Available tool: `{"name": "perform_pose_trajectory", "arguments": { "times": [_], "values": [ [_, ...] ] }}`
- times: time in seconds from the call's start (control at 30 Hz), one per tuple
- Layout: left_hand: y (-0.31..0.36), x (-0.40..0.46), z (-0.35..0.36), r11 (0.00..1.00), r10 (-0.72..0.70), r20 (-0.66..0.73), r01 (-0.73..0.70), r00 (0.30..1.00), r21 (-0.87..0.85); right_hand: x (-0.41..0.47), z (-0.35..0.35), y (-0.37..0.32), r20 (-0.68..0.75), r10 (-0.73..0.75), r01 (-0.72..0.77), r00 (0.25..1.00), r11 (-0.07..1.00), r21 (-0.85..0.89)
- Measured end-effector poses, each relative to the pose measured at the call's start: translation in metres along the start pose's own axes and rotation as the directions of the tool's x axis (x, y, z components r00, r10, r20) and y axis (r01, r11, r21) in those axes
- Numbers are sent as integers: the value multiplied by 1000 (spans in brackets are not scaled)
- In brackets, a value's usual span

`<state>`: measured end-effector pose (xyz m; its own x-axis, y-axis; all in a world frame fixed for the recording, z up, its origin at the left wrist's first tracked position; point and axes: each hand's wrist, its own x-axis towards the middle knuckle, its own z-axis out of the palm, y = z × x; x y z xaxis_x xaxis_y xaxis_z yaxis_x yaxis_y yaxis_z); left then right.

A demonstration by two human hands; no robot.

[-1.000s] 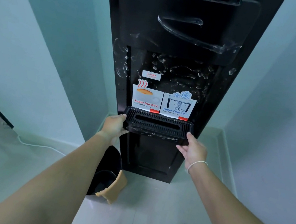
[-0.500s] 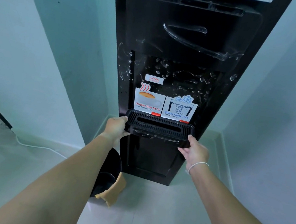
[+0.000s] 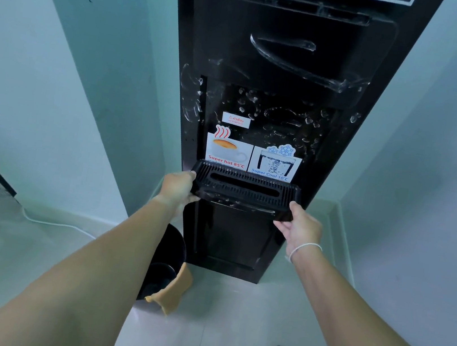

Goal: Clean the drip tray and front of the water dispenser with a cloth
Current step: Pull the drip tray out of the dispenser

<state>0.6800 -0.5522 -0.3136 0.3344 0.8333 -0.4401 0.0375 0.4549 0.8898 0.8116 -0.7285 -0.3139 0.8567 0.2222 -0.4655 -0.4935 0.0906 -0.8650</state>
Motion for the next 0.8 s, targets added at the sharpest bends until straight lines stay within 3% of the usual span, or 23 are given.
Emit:
{"name": "perform_pose_trajectory", "arguments": {
  "times": [0.2,0.47,0.8],
  "values": [
    [24,-11,-12,998,3,19,-4,1000,69,-14,6,-9,65,7,-8,998,1000,12],
    [29,-40,-43,1000,11,35,-11,999,9,-45,8,-13,124,-12,15,992,1000,-24],
    [3,-57,-137,998,-33,-33,31,999,-59,-91,39,45,265,77,-51,961,993,-102]
  ]
}}
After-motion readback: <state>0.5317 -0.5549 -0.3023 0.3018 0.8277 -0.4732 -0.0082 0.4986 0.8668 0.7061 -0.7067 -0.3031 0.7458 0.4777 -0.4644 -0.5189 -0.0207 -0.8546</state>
